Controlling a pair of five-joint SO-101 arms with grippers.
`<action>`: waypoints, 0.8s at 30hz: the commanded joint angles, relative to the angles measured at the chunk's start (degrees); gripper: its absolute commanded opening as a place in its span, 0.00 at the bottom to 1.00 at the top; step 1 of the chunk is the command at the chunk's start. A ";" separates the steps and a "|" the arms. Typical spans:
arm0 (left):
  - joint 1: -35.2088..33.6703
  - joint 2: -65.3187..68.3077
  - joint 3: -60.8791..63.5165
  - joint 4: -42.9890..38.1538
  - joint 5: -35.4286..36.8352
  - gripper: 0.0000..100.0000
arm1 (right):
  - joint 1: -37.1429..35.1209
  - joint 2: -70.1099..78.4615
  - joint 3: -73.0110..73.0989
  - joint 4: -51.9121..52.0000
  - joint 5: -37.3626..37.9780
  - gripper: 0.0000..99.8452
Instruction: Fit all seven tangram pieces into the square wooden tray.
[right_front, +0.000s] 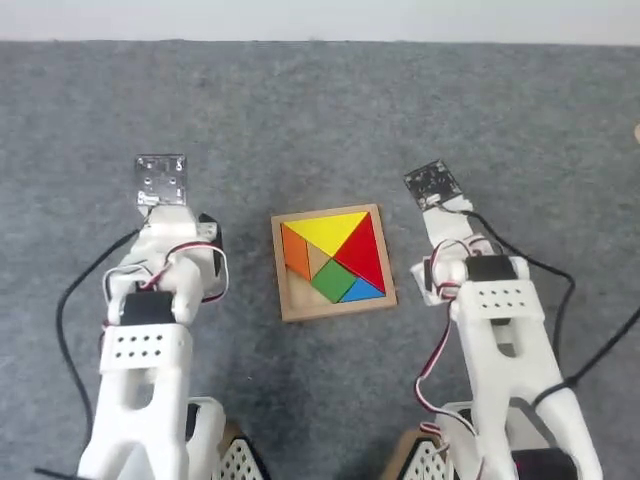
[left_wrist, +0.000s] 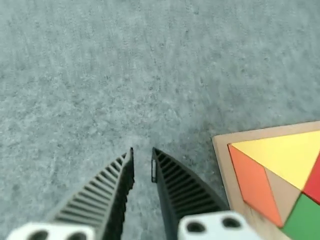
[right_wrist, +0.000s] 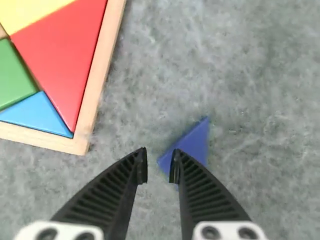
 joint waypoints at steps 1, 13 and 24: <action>-0.26 -2.29 0.48 -4.04 -0.97 0.07 | 0.04 -0.75 0.62 -2.07 -0.70 0.10; -0.26 -2.11 0.48 -4.13 -1.05 0.06 | 0.22 -0.75 2.81 -2.68 -6.24 0.10; -0.18 -2.29 0.48 -3.96 -1.05 0.06 | 0.31 -0.66 6.51 -5.49 -6.86 0.10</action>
